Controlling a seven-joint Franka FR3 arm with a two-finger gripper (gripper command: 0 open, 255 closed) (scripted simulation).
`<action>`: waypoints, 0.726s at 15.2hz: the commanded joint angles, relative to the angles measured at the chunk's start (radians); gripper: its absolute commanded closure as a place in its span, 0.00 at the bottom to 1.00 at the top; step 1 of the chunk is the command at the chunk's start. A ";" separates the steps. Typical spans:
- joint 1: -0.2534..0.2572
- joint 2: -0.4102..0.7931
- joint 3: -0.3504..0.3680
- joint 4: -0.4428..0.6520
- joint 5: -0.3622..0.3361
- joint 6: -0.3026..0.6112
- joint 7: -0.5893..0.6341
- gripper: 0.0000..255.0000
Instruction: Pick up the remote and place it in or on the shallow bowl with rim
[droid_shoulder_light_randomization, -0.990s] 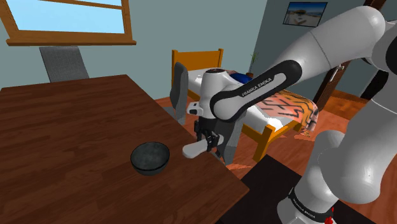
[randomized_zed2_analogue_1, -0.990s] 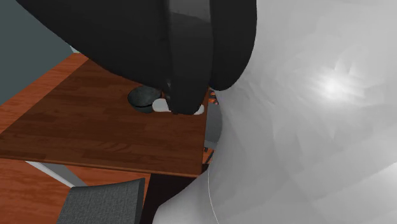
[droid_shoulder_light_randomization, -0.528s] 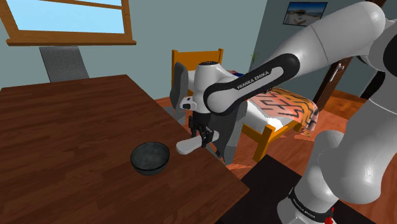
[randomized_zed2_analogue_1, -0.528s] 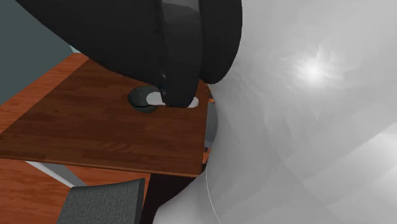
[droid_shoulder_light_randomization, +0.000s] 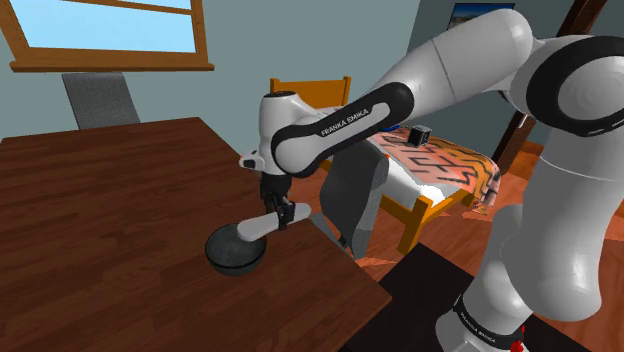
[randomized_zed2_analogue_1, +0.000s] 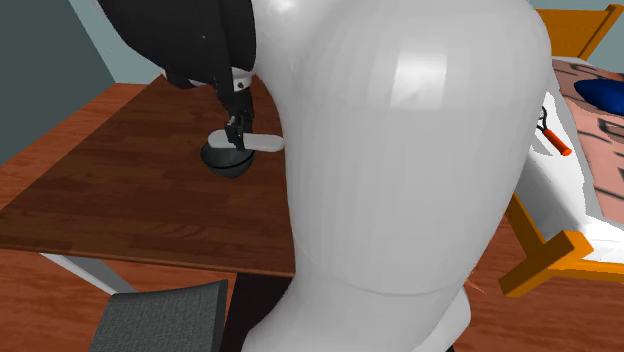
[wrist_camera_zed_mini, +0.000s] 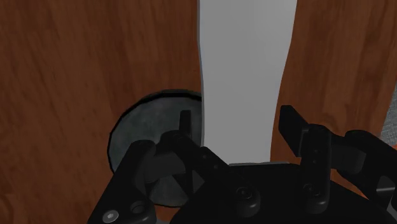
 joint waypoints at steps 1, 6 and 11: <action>0.014 0.068 0.010 0.094 -0.003 -0.024 0.026 1.00; 0.044 0.241 0.024 0.349 -0.013 -0.106 0.076 1.00; 0.053 0.312 0.026 0.402 -0.017 -0.088 0.087 1.00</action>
